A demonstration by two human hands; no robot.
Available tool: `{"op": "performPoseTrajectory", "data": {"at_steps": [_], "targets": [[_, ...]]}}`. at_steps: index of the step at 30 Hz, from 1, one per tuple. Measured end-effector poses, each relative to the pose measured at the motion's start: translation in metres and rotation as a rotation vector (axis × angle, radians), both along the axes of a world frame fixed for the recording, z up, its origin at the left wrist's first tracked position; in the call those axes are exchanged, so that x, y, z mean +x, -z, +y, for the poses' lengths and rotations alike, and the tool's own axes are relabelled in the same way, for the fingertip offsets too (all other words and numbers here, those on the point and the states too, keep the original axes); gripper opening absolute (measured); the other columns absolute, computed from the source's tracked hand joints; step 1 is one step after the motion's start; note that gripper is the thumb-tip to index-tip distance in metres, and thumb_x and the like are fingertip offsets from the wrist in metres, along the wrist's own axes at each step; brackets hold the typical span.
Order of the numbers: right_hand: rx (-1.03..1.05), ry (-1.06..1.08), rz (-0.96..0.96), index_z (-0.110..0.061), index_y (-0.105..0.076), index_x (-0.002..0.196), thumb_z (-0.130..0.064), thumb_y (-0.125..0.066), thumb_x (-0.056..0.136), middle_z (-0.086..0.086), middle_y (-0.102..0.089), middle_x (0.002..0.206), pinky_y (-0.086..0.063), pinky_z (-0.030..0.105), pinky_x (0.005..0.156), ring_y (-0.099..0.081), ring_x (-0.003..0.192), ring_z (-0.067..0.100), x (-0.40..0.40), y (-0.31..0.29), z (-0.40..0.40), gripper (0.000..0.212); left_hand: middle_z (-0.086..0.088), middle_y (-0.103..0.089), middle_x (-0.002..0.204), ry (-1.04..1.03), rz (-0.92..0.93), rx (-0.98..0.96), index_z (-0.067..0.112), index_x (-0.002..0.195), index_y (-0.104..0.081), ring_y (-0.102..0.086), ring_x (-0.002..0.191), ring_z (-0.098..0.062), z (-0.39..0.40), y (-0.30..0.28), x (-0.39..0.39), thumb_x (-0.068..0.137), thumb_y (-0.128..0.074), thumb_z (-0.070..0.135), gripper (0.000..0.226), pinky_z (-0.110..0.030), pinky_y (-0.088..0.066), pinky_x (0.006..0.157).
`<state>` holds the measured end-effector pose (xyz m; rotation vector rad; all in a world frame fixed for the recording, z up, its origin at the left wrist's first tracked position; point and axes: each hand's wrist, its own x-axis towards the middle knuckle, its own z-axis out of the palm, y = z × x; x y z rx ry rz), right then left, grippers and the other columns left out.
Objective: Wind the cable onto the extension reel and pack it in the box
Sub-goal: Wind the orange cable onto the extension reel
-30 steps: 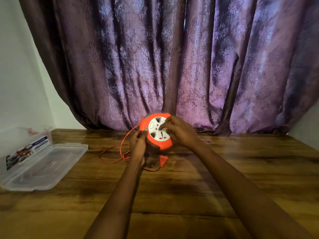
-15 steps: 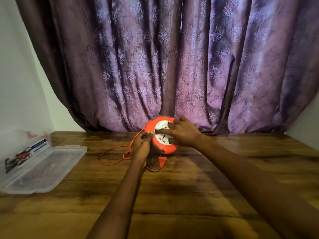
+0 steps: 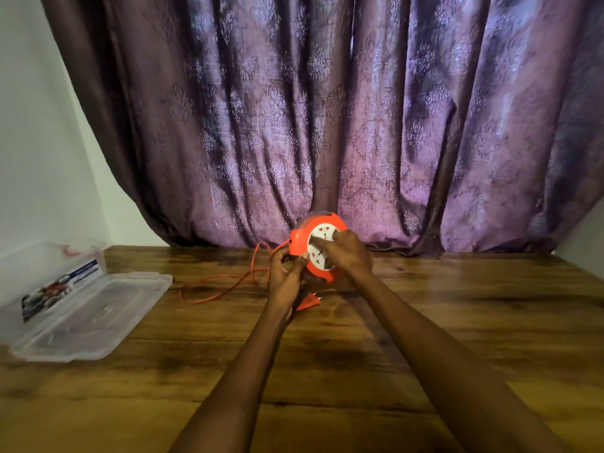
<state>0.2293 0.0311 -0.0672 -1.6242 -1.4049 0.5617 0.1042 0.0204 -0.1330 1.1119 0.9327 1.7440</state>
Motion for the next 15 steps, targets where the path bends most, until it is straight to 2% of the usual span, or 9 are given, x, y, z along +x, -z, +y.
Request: {"op": "performPoseTrajectory", "data": {"at_steps": [1,3,5,6,9,10,12,14,15], "targets": [[-0.022,-0.038,0.163,-0.008,-0.074,0.093,-0.062,-0.073,0.061,0.006,-0.076,0.075,-0.06,0.036,0.063,-0.074,0.069,0.021,0.001,0.003,0.002,0.062,-0.023,-0.068,0.113,-0.009,0.018,0.0,-0.002,0.124,-0.055,-0.068,0.097,-0.025,0.0,0.0,0.0,0.09,-0.07,0.007,0.038,-0.035,-0.059,0.084],[-0.039,-0.042,0.384,-0.006,-0.073,0.078,-0.053,-0.081,0.066,0.005,-0.07,0.055,-0.043,0.022,0.035,-0.064,0.041,0.014,0.001,0.013,0.005,0.049,-0.015,-0.069,0.103,-0.021,0.067,0.0,-0.002,0.123,-0.056,-0.069,0.087,-0.015,-0.001,0.0,0.0,0.09,-0.07,0.007,0.037,-0.021,-0.057,0.072],[-0.023,-0.041,0.388,-0.01,-0.069,0.07,-0.058,-0.08,0.068,0.008,-0.07,0.054,-0.032,0.017,0.033,-0.055,0.032,0.01,0.003,0.021,0.008,0.049,-0.017,-0.07,0.102,-0.017,0.066,-0.012,-0.003,0.122,-0.056,-0.071,0.082,-0.011,0.0,0.002,-0.001,0.091,-0.069,0.007,0.035,-0.022,-0.057,0.068],[-0.015,-0.059,0.338,-0.012,-0.067,0.068,-0.061,-0.076,0.071,0.008,-0.07,0.054,-0.034,0.019,0.037,-0.055,0.033,0.01,0.005,0.022,0.008,0.05,-0.021,-0.071,0.106,-0.012,0.049,-0.022,-0.002,0.122,-0.057,-0.072,0.087,-0.018,0.0,0.002,-0.002,0.092,-0.069,0.008,0.034,-0.03,-0.06,0.071],[0.021,-0.021,-0.02,-0.02,-0.069,0.075,-0.071,-0.06,0.075,-0.003,-0.072,0.058,-0.052,0.031,0.064,-0.069,0.062,0.011,0.014,0.015,0.006,0.052,-0.027,-0.069,0.116,-0.017,0.023,-0.042,-0.002,0.123,-0.059,-0.068,0.103,-0.039,-0.001,-0.002,-0.007,0.095,-0.065,0.01,0.031,-0.054,-0.057,0.088],[0.08,0.028,-0.157,-0.023,-0.07,0.079,-0.07,-0.059,0.076,-0.004,-0.074,0.066,-0.054,0.034,0.071,-0.07,0.072,0.013,0.018,0.014,0.004,0.048,-0.026,-0.069,0.116,-0.023,0.018,-0.047,-0.001,0.122,-0.06,-0.068,0.101,-0.037,0.0,-0.003,-0.008,0.095,-0.064,0.01,0.029,-0.053,-0.056,0.089],[0.312,0.004,-0.394,-0.027,-0.068,0.09,-0.055,-0.065,0.082,-0.003,-0.073,0.089,-0.053,0.036,0.074,-0.067,0.086,0.019,0.027,0.016,-0.001,0.029,-0.02,-0.071,0.109,-0.04,-0.011,-0.061,0.004,0.114,-0.063,-0.068,0.093,-0.028,0.001,-0.005,-0.011,0.096,-0.061,0.008,0.019,-0.046,-0.056,0.085],[0.575,-0.192,-0.628,-0.028,-0.065,0.102,-0.035,-0.065,0.088,-0.001,-0.063,0.104,-0.051,0.037,0.076,-0.063,0.097,0.023,0.038,0.016,-0.005,0.015,-0.009,-0.069,0.093,-0.082,-0.056,-0.08,0.01,0.096,-0.064,-0.066,0.078,-0.012,0.003,-0.009,-0.015,0.096,-0.059,0.007,0.006,-0.035,-0.055,0.076],[0.666,-0.296,-0.755,-0.027,-0.066,0.107,-0.03,-0.062,0.091,0.0,-0.06,0.109,-0.05,0.036,0.077,-0.06,0.099,0.025,0.043,0.014,-0.007,0.017,-0.004,-0.067,0.085,-0.104,-0.068,-0.093,0.014,0.086,-0.063,-0.064,0.073,-0.008,0.005,-0.011,-0.019,0.095,-0.06,0.006,0.012,-0.033,-0.053,0.072]]}}
